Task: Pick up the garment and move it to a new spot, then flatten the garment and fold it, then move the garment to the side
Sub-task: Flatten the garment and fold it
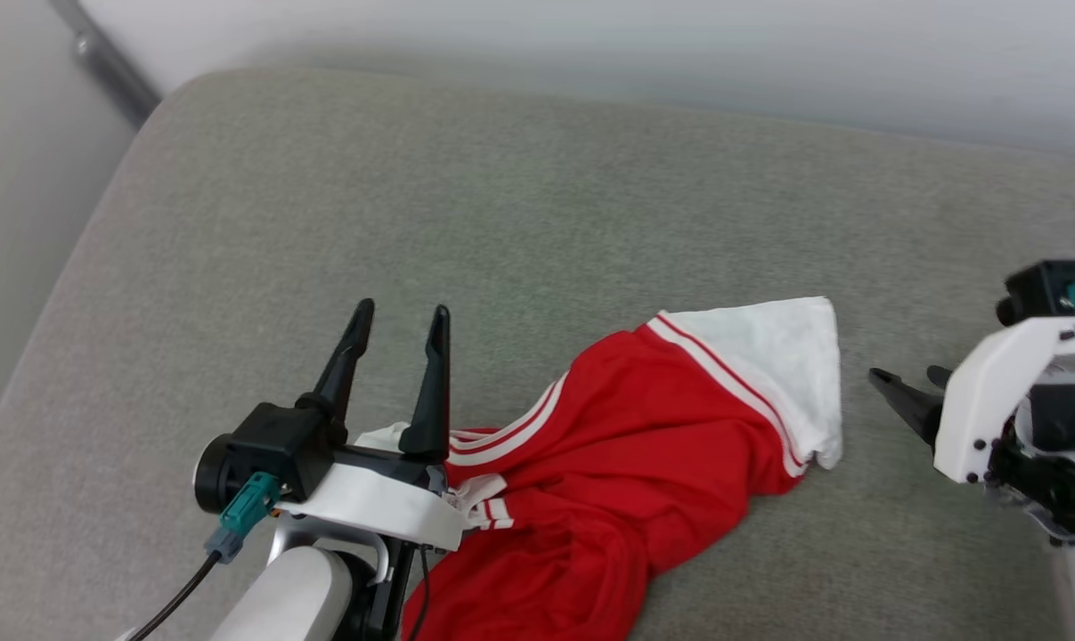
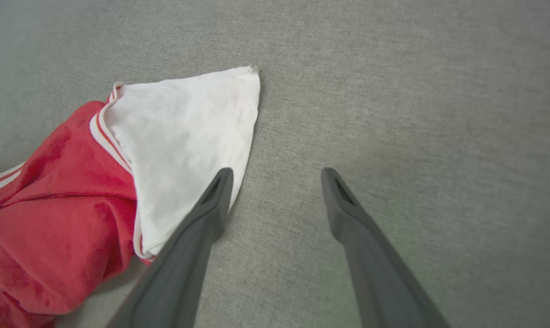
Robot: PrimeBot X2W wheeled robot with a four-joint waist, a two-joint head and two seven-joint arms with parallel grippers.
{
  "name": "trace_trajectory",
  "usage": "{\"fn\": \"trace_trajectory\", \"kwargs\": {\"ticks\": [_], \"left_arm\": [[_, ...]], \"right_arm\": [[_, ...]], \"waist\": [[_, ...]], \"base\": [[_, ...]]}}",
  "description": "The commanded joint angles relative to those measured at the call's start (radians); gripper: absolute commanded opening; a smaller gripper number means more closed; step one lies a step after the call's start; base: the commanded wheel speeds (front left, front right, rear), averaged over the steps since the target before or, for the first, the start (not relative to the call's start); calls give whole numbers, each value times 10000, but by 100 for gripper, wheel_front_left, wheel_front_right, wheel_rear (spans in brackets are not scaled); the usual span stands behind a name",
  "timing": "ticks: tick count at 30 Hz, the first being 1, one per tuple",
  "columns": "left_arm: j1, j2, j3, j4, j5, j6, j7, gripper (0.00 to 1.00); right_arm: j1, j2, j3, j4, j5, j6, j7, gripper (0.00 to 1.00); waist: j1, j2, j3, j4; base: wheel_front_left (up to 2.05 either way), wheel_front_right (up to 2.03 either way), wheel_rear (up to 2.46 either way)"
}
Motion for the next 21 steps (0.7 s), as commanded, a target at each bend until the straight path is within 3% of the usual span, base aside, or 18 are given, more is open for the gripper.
{"fn": "trace_trajectory", "kwargs": {"ticks": [1, 12, 13, 14, 15, 21], "left_arm": [[-173, -67, 8, 62, 76, -39, -39, 100], [-102, -744, 371, 435, 425, -513, -79, 100], [-67, -794, 409, 452, 459, -552, -77, 100], [-36, -835, 461, 473, 502, -573, -77, 100], [7, -852, 509, 521, 530, -629, -76, 100], [161, -981, 767, 683, 711, -805, -77, 100]], "right_arm": [[-309, -69, 115, 116, 19, -3, 168, 100], [-1033, 13, 821, 2284, 16, -3, 1458, 100], [-993, -10, 919, 2411, -9, -3, 1576, 88], [-937, -7, 990, 2501, 5, -3, 1625, 40], [-906, 11, 1046, 2547, 89, -3, 1647, 3], [-1309, -488, 1423, 1966, 16, -3, 988, 0]], "waist": [[-1, 0, 332, 432], [-1, 0, 657, 1215], [-1, 0, 663, 1238], [-1, 0, 658, 1257], [-1, 0, 653, 1269], [-1, 0, 488, 1172]], "base": [[0, 0, 0], [0, 0, 0], [0, 0, 0], [0, 0, 0], [0, 0, 0], [0, 0, 0]]}}
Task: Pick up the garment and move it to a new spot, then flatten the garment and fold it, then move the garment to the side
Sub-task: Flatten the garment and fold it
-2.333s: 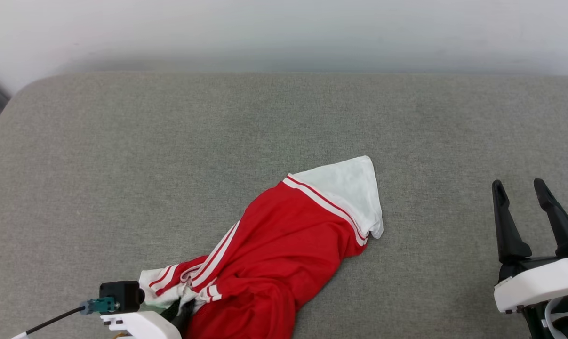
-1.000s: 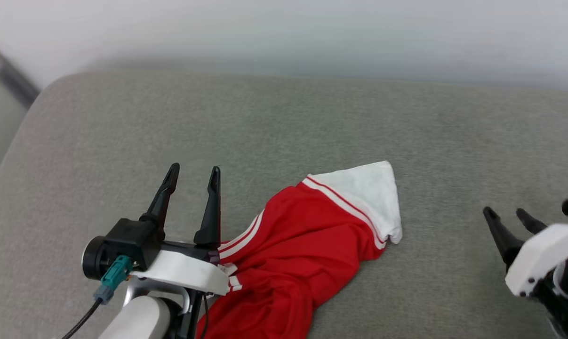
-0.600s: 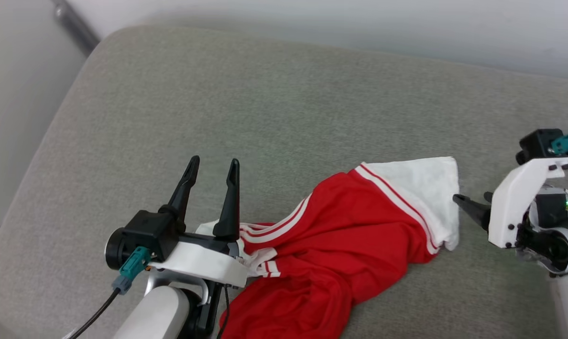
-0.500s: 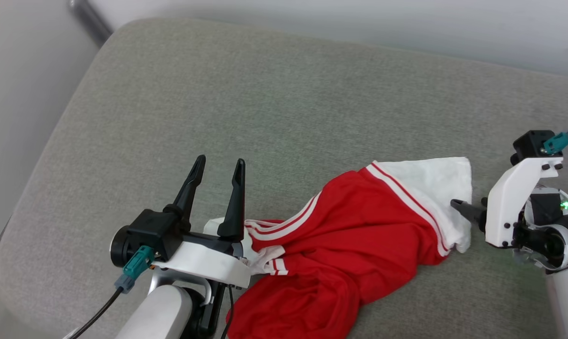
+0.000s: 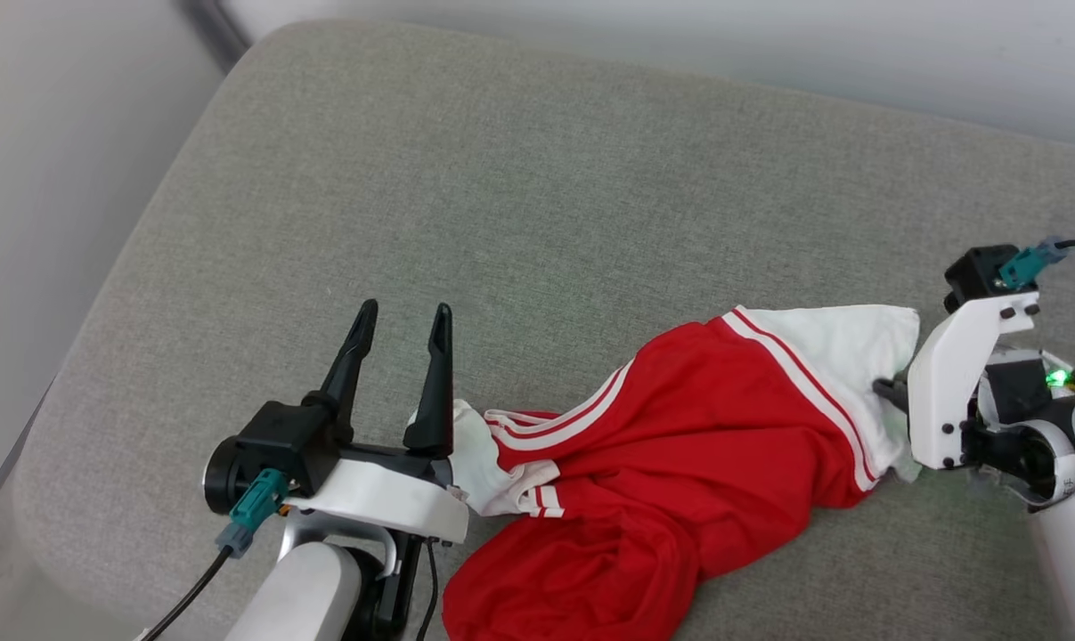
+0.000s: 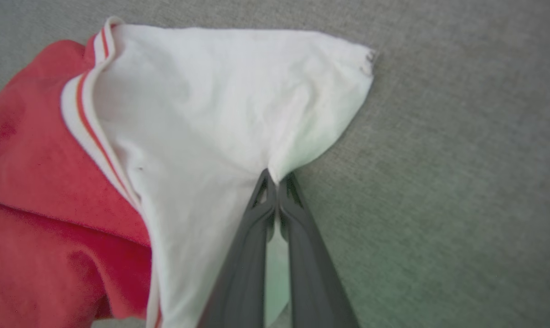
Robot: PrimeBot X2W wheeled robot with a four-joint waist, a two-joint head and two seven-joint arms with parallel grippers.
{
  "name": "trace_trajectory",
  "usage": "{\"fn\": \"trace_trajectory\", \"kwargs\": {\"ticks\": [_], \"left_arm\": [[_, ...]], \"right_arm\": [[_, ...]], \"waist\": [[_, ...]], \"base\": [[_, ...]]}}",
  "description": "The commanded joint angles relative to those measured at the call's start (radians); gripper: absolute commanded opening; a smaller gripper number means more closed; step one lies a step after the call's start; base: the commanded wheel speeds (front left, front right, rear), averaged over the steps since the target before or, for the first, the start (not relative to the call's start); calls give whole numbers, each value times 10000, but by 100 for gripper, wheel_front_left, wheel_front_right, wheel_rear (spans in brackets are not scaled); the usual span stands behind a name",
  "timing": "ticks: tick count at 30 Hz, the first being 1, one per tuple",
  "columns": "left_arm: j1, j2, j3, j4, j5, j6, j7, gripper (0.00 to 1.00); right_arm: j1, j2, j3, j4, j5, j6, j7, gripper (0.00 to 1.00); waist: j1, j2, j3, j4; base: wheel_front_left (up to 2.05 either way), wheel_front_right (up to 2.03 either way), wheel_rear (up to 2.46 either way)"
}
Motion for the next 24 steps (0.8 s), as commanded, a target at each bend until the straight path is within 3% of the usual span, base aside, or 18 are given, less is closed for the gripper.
{"fn": "trace_trajectory", "kwargs": {"ticks": [1, 7, 13, 19, 24], "left_arm": [[117, -18, 61, 20, 87, -57, -45, 100], [395, 150, 337, 109, 145, -63, -35, 100], [615, 293, 463, 35, 103, 29, 7, 100], [776, 520, 549, -101, 68, 173, 184, 100], [973, 698, 624, -116, 15, 274, 401, 100]], "right_arm": [[-100, -183, 109, -169, -93, -3, -225, 0], [-429, -898, 256, -1654, -339, -3, -887, 0], [536, -1095, -817, -3220, -636, -5, -647, 0], [2478, -482, -2820, -4189, -862, -5, -528, 0], [4175, 376, -4090, -3749, -855, -5, -1034, 0]], "waist": [[-1, -1, -100, -104], [-1, -1, -526, -754], [-1, -1, -819, -1625], [-1, -1, -888, -2357], [-1, -1, -1000, -2771]], "base": [[0, 0, 0], [0, 0, 0], [0, 0, 0], [0, 0, 0], [0, 0, 0]]}}
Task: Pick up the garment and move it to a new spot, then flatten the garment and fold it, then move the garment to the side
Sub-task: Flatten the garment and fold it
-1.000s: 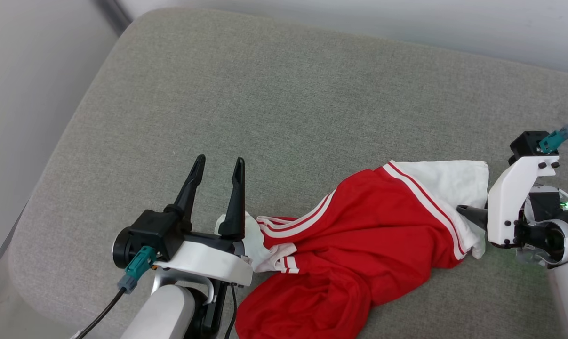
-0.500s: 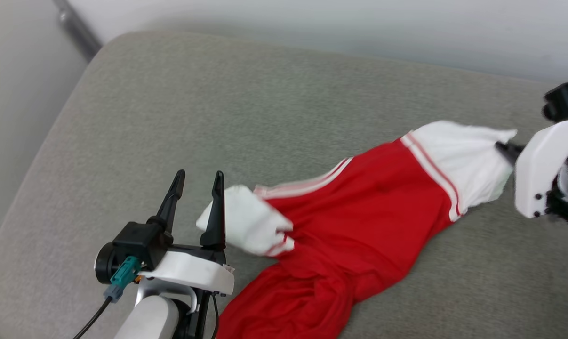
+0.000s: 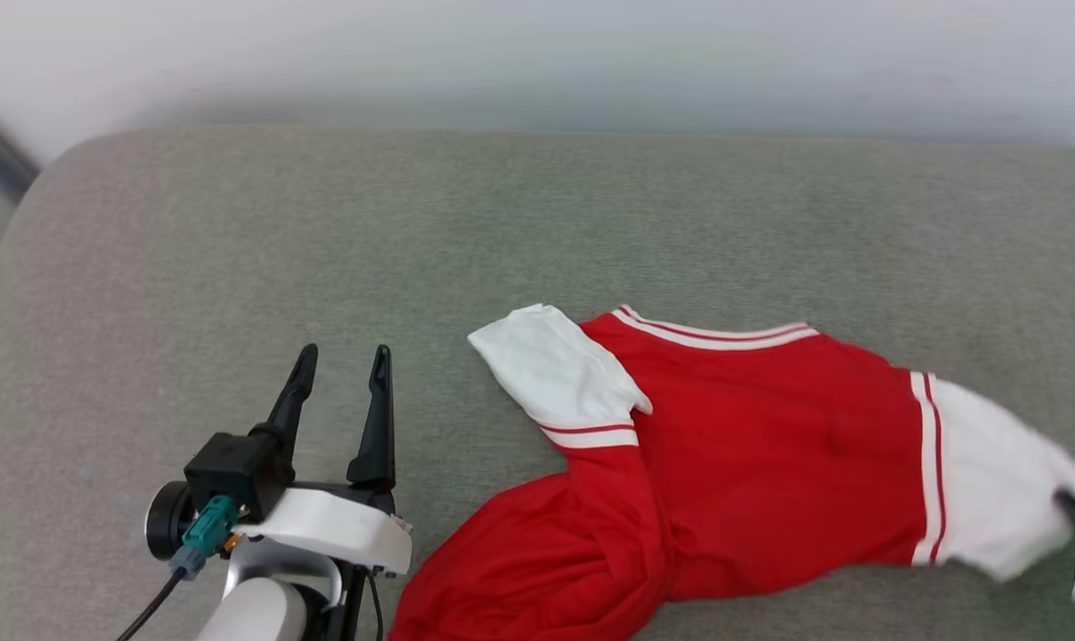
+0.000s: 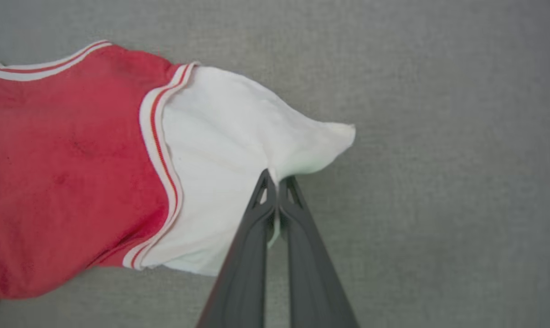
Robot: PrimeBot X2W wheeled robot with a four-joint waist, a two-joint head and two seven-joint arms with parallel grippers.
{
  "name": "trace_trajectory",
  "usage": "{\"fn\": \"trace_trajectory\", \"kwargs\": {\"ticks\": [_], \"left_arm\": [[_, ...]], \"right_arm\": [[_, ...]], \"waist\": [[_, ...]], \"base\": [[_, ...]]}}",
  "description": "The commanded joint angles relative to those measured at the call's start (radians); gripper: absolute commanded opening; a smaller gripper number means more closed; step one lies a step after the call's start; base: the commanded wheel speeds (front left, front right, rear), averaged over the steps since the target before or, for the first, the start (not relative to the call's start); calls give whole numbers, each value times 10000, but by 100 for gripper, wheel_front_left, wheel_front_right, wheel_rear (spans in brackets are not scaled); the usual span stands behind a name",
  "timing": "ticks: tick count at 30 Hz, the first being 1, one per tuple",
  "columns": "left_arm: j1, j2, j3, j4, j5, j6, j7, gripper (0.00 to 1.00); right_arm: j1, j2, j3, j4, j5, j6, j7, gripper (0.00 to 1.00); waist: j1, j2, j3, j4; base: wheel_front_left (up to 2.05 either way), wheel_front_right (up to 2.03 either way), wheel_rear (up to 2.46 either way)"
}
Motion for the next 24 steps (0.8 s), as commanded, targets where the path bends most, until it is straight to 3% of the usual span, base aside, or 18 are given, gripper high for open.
{"fn": "trace_trajectory", "kwargs": {"ticks": [1, 4, 5, 6, 7, 17, 24], "left_arm": [[198, 87, 18, -1, -39, 83, 86, 100], [286, 183, 81, 3, -82, 133, 190, 100], [337, 195, 85, 15, -119, 145, 244, 100], [379, 208, 91, 18, -147, 150, 256, 100], [416, 235, 109, 29, -163, 153, 285, 100], [797, 521, 156, -19, -291, 262, 612, 100], [808, 650, -36, -126, -204, 371, 1063, 100]], "right_arm": [[380, 212, -130, 234, -98, -7, -286, 0], [779, 676, -260, 914, -59, -5, -993, 0], [853, 671, -231, 1124, -160, -5, -1293, 34], [921, 791, -178, 1381, -141, -7, -1544, 76], [889, 874, -116, 1484, -104, -7, -1949, 100], [522, 719, 478, 1237, -1205, -5, -6552, 100], [655, 830, 1433, 414, -1672, -7, -8081, 100]], "waist": [[0, -1, -88, -203], [0, -1, -133, -369], [0, -1, -148, -408], [0, -1, -175, -439], [0, -1, -211, -470], [0, -1, -779, -721], [0, -1, -1133, -810]], "base": [[0, 0, 0], [0, 0, 0], [0, 0, 0], [0, 0, 0], [0, 0, 0], [0, 0, 0], [0, 0, 0]]}}
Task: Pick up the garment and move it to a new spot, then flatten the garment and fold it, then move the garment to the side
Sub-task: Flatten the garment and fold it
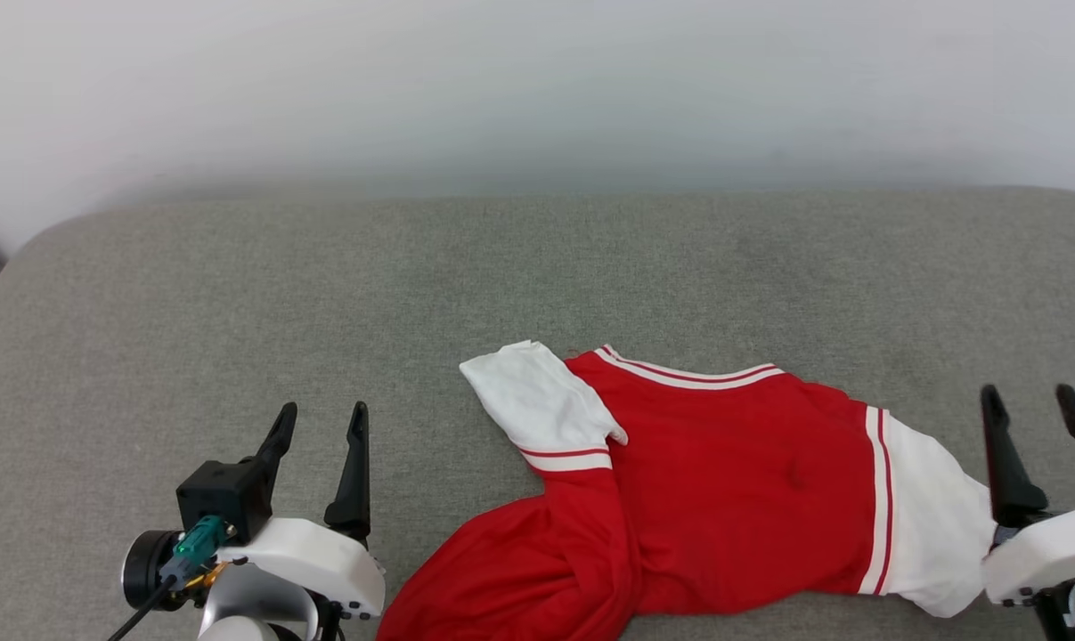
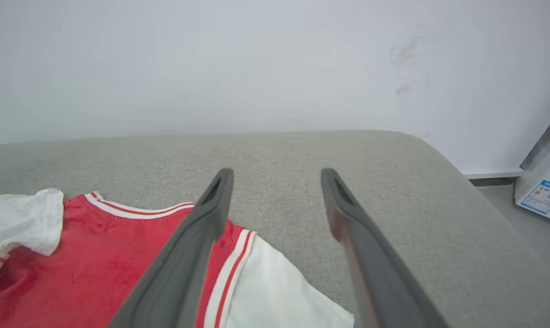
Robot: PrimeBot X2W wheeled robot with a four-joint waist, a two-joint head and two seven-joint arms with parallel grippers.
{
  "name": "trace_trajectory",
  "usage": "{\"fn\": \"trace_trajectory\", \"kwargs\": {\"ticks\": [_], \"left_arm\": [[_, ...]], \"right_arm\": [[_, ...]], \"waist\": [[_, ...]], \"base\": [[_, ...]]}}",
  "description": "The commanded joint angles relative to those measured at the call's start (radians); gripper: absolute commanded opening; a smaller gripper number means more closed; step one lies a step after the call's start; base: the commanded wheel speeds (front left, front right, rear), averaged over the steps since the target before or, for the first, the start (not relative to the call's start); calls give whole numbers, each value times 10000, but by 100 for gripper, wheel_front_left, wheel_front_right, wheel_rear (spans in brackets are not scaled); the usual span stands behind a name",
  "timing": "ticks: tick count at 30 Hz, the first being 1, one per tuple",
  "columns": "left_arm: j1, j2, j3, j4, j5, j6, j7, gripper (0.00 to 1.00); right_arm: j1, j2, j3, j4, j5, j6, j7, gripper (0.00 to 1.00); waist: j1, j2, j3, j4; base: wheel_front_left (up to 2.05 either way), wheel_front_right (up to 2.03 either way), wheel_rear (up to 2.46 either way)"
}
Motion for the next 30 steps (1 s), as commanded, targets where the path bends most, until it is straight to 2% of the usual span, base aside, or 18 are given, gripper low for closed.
{"fn": "trace_trajectory", "kwargs": {"ticks": [1, 5, 10, 14, 20, 25, 30], "left_arm": [[40, 26, -30, -28, 41, 47, 33, 100], [-105, -12, -241, -33, 22, 26, 454, 100], [-947, -198, -1003, -4, -56, -541, 1526, 100], [-2051, -320, -1735, 310, -205, -1235, 2972, 100], [-3459, -173, -2703, 1049, -451, -2260, 5498, 100], [-4080, -20, -3169, 1442, -765, -2725, 7294, 100], [-4630, 144, -3526, 1659, -723, -2864, 8470, 100]], "right_arm": [[54, 52, 81, -142, -31, -5, -110, 100], [379, 333, 561, -833, -273, -5, -68, 100], [643, 637, 1045, -1622, -472, -5, 169, 100], [596, 812, 1308, -1962, -437, -5, 369, 100], [409, 936, 1472, -2043, -491, -5, 414, 100], [318, 1070, 1482, -1968, -480, -5, 296, 100], [152, 1180, 1493, -1829, -341, -5, 163, 100]], "waist": [[1, -1, -54, -31], [1, -1, -188, -205], [1, -1, -32, -520], [1, -1, 316, -852], [1, -1, 754, -1342], [1, -1, 1041, -1657], [1, -1, 1396, -1828]], "base": [[0, 0, 0], [0, 0, 0], [0, 0, 0], [0, 0, 0], [0, 0, 0], [0, 0, 0], [0, 0, 0]]}}
